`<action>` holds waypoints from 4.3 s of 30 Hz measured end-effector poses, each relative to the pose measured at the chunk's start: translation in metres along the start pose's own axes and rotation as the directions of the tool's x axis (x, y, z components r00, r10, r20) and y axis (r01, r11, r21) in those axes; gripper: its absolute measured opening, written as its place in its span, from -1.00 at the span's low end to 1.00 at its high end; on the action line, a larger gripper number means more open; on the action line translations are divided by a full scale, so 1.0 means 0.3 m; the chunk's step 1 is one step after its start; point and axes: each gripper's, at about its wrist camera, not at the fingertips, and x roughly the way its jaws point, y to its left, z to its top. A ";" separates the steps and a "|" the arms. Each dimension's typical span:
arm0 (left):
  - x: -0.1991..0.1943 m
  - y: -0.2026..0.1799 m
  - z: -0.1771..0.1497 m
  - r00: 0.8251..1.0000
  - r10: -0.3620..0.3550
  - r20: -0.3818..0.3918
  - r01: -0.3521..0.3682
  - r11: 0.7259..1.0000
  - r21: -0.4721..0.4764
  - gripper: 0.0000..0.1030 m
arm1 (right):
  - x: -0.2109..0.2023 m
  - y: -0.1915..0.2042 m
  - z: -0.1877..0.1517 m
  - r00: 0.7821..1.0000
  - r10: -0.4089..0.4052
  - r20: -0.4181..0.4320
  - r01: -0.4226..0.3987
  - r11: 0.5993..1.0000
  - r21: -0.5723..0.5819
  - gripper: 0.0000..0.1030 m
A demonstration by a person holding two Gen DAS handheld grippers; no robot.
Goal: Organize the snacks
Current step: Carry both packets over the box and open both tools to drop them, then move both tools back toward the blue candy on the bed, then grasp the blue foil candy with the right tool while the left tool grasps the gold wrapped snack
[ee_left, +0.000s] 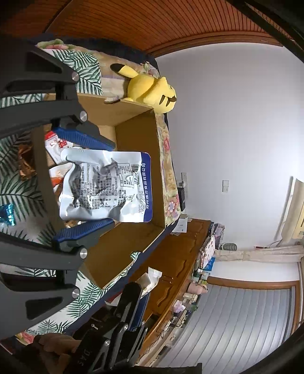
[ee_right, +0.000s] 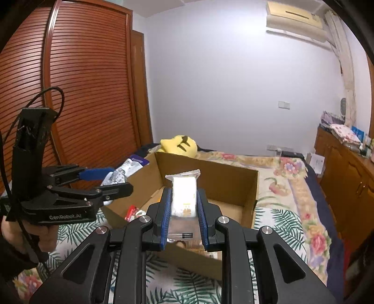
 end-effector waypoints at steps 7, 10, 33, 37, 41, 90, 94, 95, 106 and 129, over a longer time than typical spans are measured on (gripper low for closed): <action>0.097 0.029 0.011 0.999 -0.017 -0.035 0.016 1.000 -0.017 0.13 | 0.109 -0.023 -0.012 0.999 -0.002 -0.054 0.003 1.000 0.009 -0.62; 0.155 0.043 0.008 0.997 -0.026 -0.074 0.025 0.999 -0.023 0.13 | 0.166 -0.023 -0.019 0.996 -0.008 -0.090 0.009 1.000 0.006 -0.62; 0.298 0.059 -0.081 0.982 0.012 -0.191 -0.019 0.999 -0.034 0.15 | 0.338 -0.024 -0.107 0.978 0.007 -0.209 0.000 0.999 0.034 -0.56; 0.281 0.060 -0.081 0.985 0.017 -0.174 -0.024 0.999 -0.034 0.34 | 0.331 -0.023 -0.113 0.977 0.012 -0.211 -0.002 0.999 0.048 -0.33; 0.242 0.058 -0.078 0.990 0.017 -0.143 -0.020 1.000 -0.018 0.47 | 0.308 -0.019 -0.111 0.980 0.017 -0.200 -0.005 0.998 0.059 -0.25; -0.114 0.237 -0.504 0.993 0.101 -0.064 -0.105 0.992 -0.076 0.70 | 0.273 0.333 -0.520 0.908 0.049 -0.416 -0.017 0.997 0.081 -0.14; -0.092 0.233 -0.501 0.993 0.096 -0.071 -0.102 0.991 -0.083 0.70 | 0.272 0.346 -0.527 0.908 0.027 -0.418 -0.009 0.999 0.044 -0.19; -0.087 0.230 -0.501 0.993 0.095 -0.073 -0.101 0.991 -0.084 0.70 | 0.269 0.346 -0.528 0.908 0.021 -0.418 -0.007 0.999 0.035 -0.25; 0.018 0.197 -0.481 0.989 0.054 -0.134 -0.065 0.995 -0.077 0.70 | 0.231 0.274 -0.545 0.920 0.026 -0.390 -0.009 0.999 0.044 -0.59; 0.225 0.127 -0.451 0.966 0.072 -0.248 -0.090 0.994 -0.062 0.34 | 0.185 0.250 -0.568 0.941 0.034 -0.338 -0.026 0.999 0.030 -0.59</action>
